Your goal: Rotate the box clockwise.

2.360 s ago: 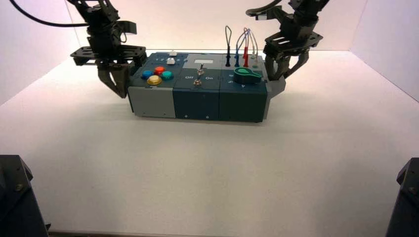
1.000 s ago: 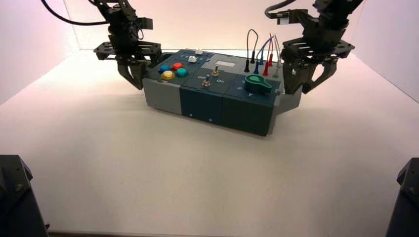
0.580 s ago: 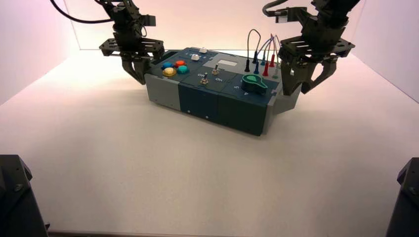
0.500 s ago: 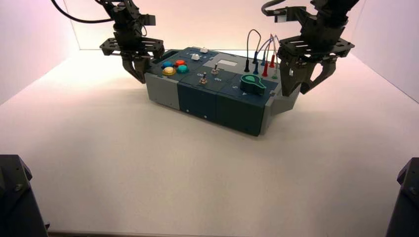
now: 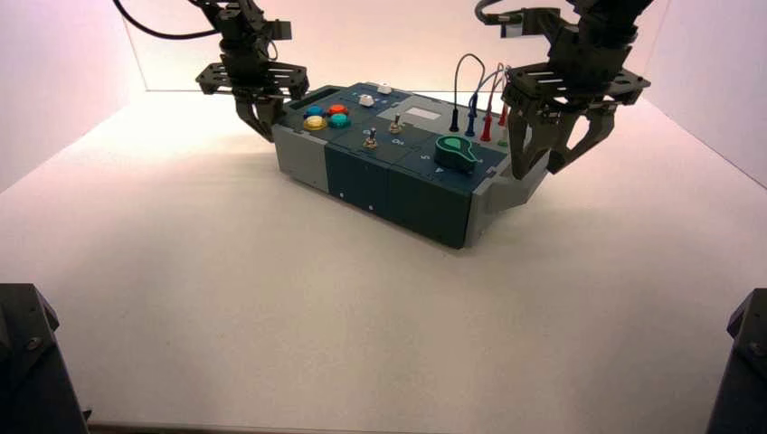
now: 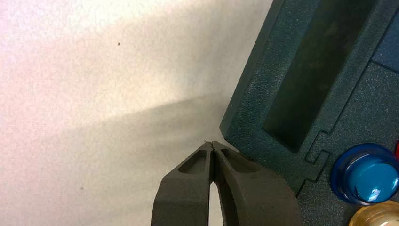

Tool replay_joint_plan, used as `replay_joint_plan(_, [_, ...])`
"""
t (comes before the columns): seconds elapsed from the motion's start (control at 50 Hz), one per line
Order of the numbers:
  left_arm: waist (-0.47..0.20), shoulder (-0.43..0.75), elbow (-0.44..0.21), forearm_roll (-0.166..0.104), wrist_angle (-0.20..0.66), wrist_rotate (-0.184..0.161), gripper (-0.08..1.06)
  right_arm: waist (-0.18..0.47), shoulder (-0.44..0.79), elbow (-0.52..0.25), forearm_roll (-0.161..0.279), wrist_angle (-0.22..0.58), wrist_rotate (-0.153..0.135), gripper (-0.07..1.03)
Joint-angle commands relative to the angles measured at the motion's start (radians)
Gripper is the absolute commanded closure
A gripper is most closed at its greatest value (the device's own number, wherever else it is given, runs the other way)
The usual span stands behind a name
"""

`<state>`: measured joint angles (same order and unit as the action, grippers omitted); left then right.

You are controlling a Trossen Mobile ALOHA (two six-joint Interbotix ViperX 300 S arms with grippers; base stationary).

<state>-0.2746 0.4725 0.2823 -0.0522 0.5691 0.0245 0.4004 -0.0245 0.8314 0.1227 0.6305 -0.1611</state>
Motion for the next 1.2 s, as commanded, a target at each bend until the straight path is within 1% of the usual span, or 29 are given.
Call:
replay_joint_plan(0.02, [-0.069, -0.009, -0.041, -0.003, 0.003, -0.003, 1.01, 0.129, -0.012, 0.005, -0.014, -0.003, -0.057, 0.36])
replay_joint_plan(0.12, [-0.034, -0.021, -0.032, -0.002, 0.044, -0.005, 1.01, 0.123, -0.028, 0.012, -0.028, -0.005, -0.057, 0.36])
replay_joint_plan(0.3, [0.012, -0.071, -0.008, -0.002, 0.097, -0.003, 1.01, 0.117, -0.035, 0.015, -0.034, -0.012, -0.054, 0.36])
replay_joint_plan(0.36, [0.015, -0.092, 0.000, -0.002, 0.104, -0.002, 1.01, 0.117, -0.035, 0.014, -0.034, -0.012, -0.052, 0.36])
replay_joint_plan(0.44, [0.015, -0.137, 0.025, 0.002, 0.115, 0.011, 1.01, 0.117, -0.037, 0.014, -0.034, -0.011, -0.052, 0.36])
replay_joint_plan(0.68, [0.017, -0.235, 0.069, 0.002, 0.132, 0.015, 1.01, 0.117, -0.089, 0.009, -0.032, 0.025, -0.049, 0.36])
replay_joint_plan(0.8, [0.017, -0.264, 0.072, 0.002, 0.156, 0.026, 1.01, 0.117, -0.127, 0.014, -0.032, 0.049, -0.048, 0.36])
replay_joint_plan(0.94, [0.017, -0.285, 0.075, 0.000, 0.173, 0.028, 1.01, 0.115, -0.155, 0.020, -0.032, 0.069, -0.046, 0.36])
replay_joint_plan(0.98, [0.017, -0.293, 0.075, -0.002, 0.176, 0.026, 1.01, 0.110, -0.164, 0.020, -0.032, 0.072, -0.038, 0.36])
replay_joint_plan(1.1, [0.015, -0.321, 0.092, -0.011, 0.187, 0.026, 1.01, 0.092, -0.189, 0.029, -0.034, 0.075, -0.003, 0.36])
replay_joint_plan(1.18, [0.017, -0.345, 0.107, -0.011, 0.190, 0.026, 1.01, 0.075, -0.210, 0.037, -0.034, 0.075, 0.012, 0.36])
replay_joint_plan(1.2, [0.015, -0.356, 0.115, -0.011, 0.193, 0.026, 1.01, 0.064, -0.224, 0.040, -0.034, 0.075, 0.021, 0.37])
